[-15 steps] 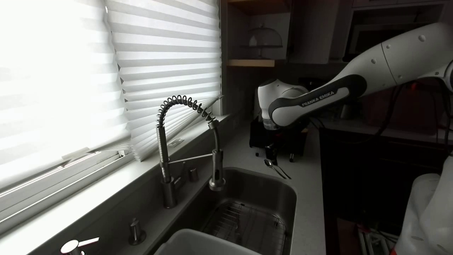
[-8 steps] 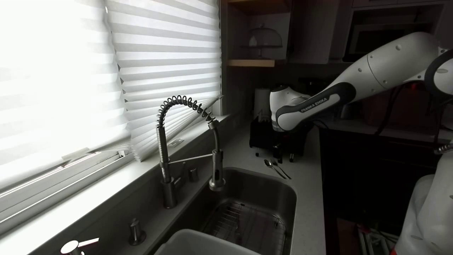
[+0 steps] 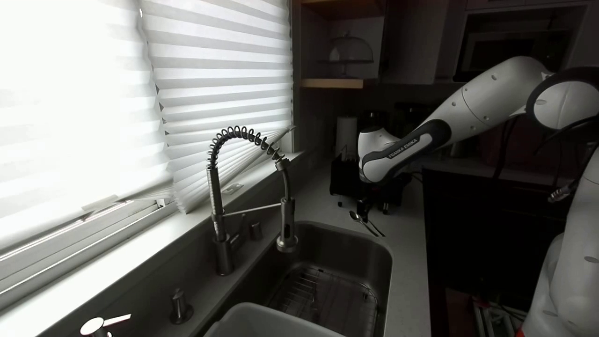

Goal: Put the two spoons into the sink

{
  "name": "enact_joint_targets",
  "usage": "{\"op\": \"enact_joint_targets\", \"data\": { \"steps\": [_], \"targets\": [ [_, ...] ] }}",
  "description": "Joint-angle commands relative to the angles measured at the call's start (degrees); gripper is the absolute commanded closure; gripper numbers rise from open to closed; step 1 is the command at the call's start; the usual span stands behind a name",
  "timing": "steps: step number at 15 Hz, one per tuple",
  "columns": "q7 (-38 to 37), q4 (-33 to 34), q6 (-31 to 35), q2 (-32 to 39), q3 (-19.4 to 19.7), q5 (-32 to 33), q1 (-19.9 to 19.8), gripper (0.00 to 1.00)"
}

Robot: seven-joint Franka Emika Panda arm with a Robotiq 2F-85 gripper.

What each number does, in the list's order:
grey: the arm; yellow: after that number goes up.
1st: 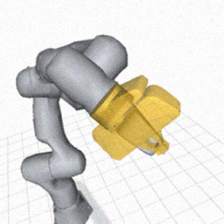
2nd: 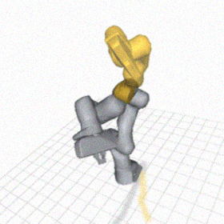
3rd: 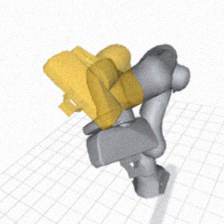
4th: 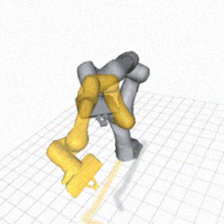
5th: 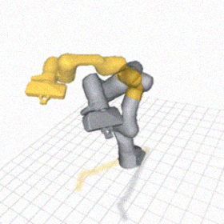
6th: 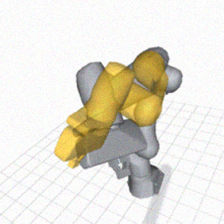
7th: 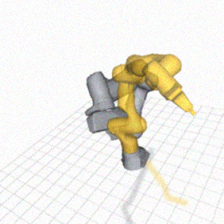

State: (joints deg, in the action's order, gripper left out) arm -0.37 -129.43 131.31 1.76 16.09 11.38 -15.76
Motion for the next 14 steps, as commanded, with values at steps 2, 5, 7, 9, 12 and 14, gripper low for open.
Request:
{"op": "enact_joint_targets", "data": {
  "steps": [2,5,7,9,12,14],
  "targets": [
    [1.3,-0.4,5.6,2.9,0.3,-7.8,-1.0,0.0],
    [1.8,-0.2,6.8,4.0,0.3,-12.3,-1.4,0.0],
    [1.7,0.0,7.4,4.6,0.5,-14.2,-1.7,0.0],
    [1.7,0.2,7.2,5.1,0.6,-15.4,-2.0,0.0],
    [0.7,0.4,7.3,5.9,0.8,-14.9,-2.3,0.02],
    [0.7,0.6,7.3,6.2,0.9,-14.8,-2.4,0.1]
  ]
}}
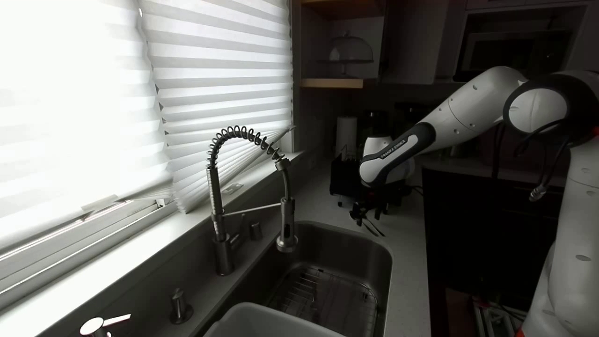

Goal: Put the two spoons into the sink

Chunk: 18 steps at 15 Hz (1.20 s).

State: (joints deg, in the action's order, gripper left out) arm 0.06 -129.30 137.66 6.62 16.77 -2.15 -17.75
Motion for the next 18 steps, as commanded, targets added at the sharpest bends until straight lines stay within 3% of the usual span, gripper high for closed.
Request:
{"op": "enact_joint_targets", "data": {
  "steps": [1,3,7,9,11,12,18],
  "targets": [
    [0.1,0.5,1.0,1.6,0.3,-1.1,-0.4,0.1],
    [0.0,0.7,1.0,1.9,0.2,-1.2,-0.4,0.25],
    [-0.3,0.8,1.1,2.4,0.3,-0.5,-0.2,0.28],
    [-0.3,0.8,1.3,2.5,0.2,-0.4,-0.2,0.39],
    [-0.3,1.1,1.3,2.5,0.2,-0.5,-0.2,0.64],
    [-0.5,1.2,1.7,2.6,0.2,-0.1,-0.1,0.68],
    [-0.7,1.5,1.6,2.6,0.3,-0.2,-0.1,0.77]
  ]
}}
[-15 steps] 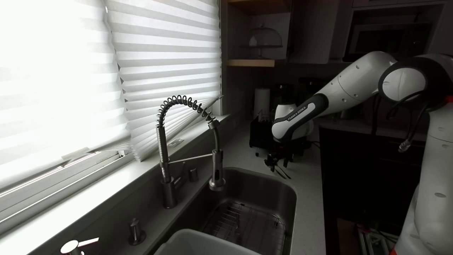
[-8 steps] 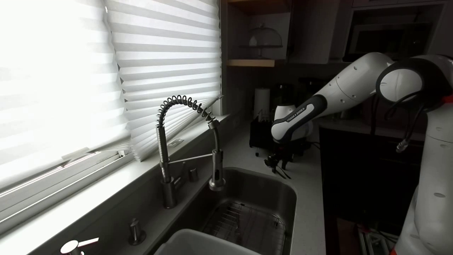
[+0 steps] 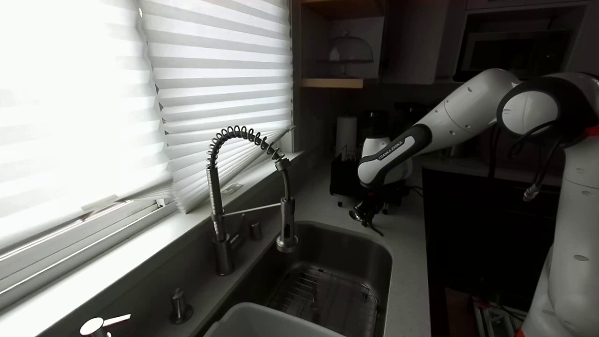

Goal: Put the two spoons into the sink

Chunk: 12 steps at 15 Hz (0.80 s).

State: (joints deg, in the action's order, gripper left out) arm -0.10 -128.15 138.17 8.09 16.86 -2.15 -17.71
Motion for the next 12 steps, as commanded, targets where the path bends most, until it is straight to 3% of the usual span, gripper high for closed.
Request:
{"op": "enact_joint_targets", "data": {
  "steps": [1,4,12],
  "targets": [
    [-0.6,0.5,1.1,1.2,0.2,-0.2,-0.1,0.85],
    [-0.8,0.7,1.1,1.4,0.2,0.1,0.0,1.0],
    [-1.9,0.5,0.6,0.1,0.0,0.5,0.4,0.98]
  ]
}}
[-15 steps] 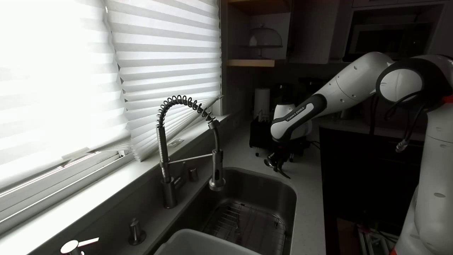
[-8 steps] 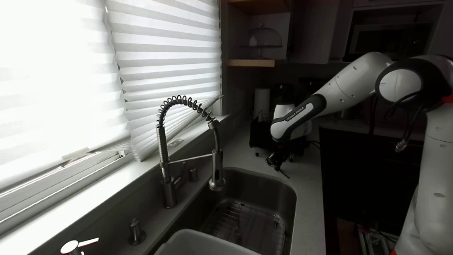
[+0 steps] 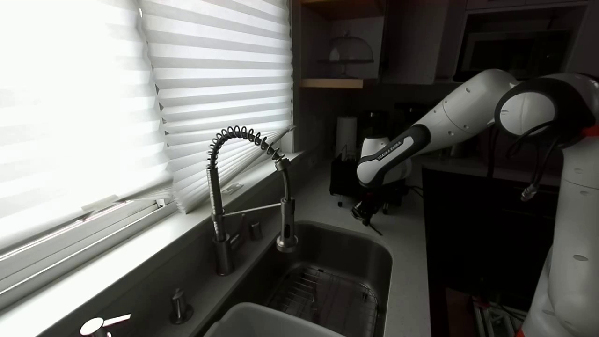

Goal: Put the two spoons into the sink

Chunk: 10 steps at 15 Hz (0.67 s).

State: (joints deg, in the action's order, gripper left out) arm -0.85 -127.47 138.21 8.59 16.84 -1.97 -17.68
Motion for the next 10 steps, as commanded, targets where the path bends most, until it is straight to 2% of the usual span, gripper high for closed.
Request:
{"op": "enact_joint_targets", "data": {
  "steps": [1,10],
  "targets": [
    [-1.2,-0.6,0.1,-1.4,-0.2,0.5,0.6,0.98],
    [-2.7,-1.8,-3.5,-8.2,-3.3,7.7,5.0,0.98]
  ]
}}
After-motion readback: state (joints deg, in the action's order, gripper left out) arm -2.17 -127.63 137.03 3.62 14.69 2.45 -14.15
